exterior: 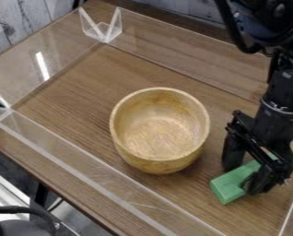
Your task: Put the green block in the brown bowl
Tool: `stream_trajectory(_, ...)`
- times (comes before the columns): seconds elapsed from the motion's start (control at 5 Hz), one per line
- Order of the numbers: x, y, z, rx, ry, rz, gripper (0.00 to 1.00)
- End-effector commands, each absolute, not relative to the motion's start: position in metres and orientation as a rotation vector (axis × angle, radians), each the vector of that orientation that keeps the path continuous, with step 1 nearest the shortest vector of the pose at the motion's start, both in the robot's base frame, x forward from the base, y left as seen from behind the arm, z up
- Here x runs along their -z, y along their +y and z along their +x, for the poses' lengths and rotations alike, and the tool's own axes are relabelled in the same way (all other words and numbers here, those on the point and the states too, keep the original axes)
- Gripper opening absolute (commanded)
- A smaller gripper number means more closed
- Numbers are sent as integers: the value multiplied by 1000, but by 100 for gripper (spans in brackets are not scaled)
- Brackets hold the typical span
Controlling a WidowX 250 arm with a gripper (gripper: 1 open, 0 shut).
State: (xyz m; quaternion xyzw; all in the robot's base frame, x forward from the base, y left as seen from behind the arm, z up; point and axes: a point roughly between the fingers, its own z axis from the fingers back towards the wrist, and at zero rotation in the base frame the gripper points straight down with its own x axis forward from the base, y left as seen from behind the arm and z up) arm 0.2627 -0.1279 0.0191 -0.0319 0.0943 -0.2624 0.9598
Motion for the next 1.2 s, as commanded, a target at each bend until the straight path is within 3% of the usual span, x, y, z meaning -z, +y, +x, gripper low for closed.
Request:
stream_trajectory(0.0, -24, -128, 270, 546, 171, -74, 100)
stream_trajectory(0.2, -24, -128, 272, 547, 177, -74, 100)
stream_trajectory(0.4, -24, -127, 272, 544, 180, -76, 0)
stream_trajectory(1.0, -29, -125, 271, 545, 169, -79, 0)
